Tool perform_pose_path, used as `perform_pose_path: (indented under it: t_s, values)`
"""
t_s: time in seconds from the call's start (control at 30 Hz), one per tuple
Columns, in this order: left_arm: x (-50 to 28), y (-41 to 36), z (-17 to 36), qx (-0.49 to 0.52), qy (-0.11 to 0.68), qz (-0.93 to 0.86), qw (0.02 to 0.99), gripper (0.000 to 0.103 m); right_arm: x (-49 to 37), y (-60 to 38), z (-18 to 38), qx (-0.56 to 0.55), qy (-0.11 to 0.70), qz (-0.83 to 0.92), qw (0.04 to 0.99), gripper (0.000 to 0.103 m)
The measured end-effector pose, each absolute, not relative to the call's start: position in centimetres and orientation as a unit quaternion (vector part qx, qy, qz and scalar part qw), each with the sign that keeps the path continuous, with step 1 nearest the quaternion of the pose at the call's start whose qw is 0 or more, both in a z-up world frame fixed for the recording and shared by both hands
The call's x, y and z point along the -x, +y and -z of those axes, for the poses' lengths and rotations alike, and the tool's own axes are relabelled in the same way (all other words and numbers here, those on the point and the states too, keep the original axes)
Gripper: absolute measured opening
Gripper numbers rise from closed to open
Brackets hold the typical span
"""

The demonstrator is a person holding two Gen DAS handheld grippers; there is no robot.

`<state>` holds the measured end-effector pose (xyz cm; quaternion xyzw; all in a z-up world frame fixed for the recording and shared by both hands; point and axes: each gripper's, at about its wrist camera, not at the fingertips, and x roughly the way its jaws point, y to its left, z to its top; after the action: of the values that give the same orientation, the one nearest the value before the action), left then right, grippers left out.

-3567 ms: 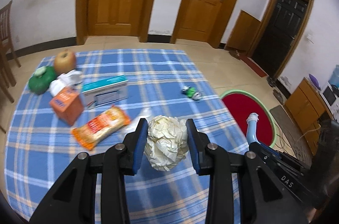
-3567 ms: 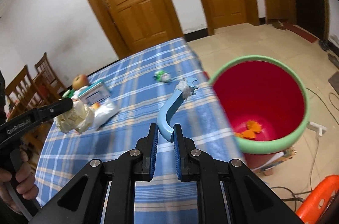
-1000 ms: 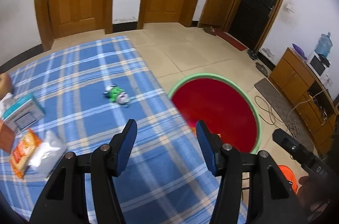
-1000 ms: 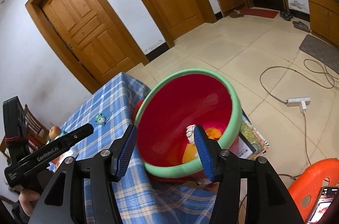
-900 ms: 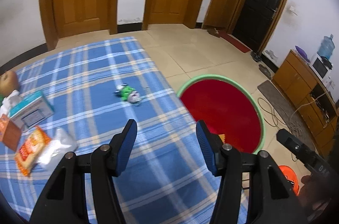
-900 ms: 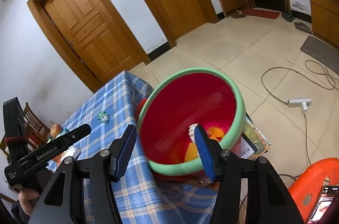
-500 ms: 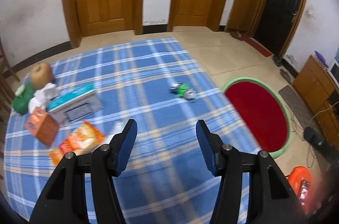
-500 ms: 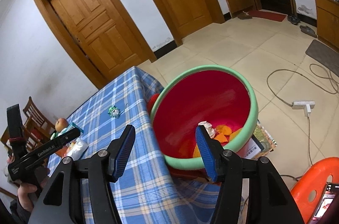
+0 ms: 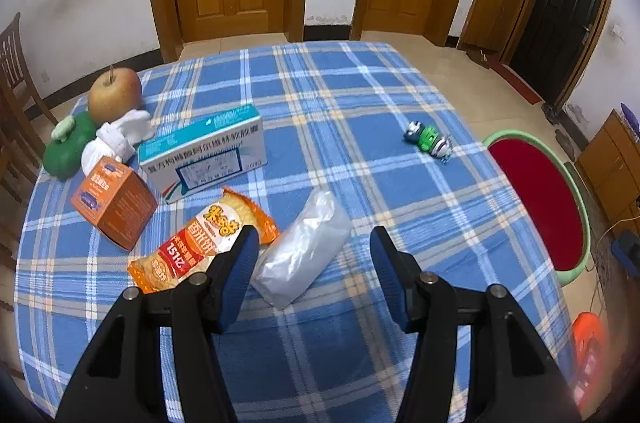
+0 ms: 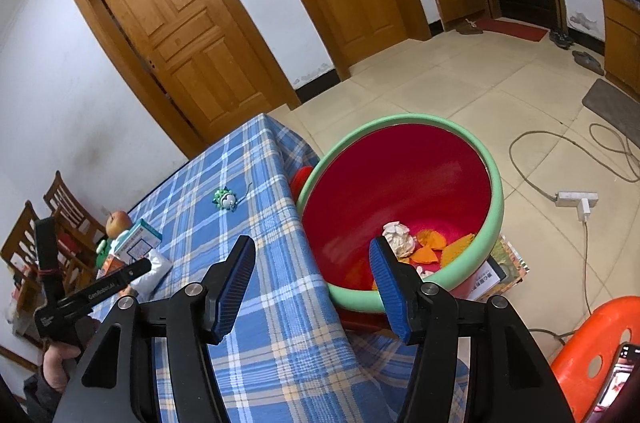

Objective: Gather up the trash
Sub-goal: 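Move the left tool to the table and grasp the clear plastic bag, then grasp the green toy figure with the right tool while the left tool holds the bag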

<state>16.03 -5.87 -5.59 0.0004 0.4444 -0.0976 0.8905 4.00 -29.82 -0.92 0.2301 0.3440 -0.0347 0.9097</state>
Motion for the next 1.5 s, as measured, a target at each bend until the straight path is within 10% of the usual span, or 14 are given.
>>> perform_pose_path:
  t_s: [0.73,1.5]
  values:
    - [-17.1,-6.8,8.0,-0.009,0.465,0.117,0.877,0.033,-5.1,-28.1,0.4,-0.209,0.355,0.027,0.911,0.061]
    - [-20.0,-0.1,2.8,0.083,0.391,0.052,0.915,0.032,-12.7,-20.0,0.9,-0.156,0.409,-0.023,0.899,0.061]
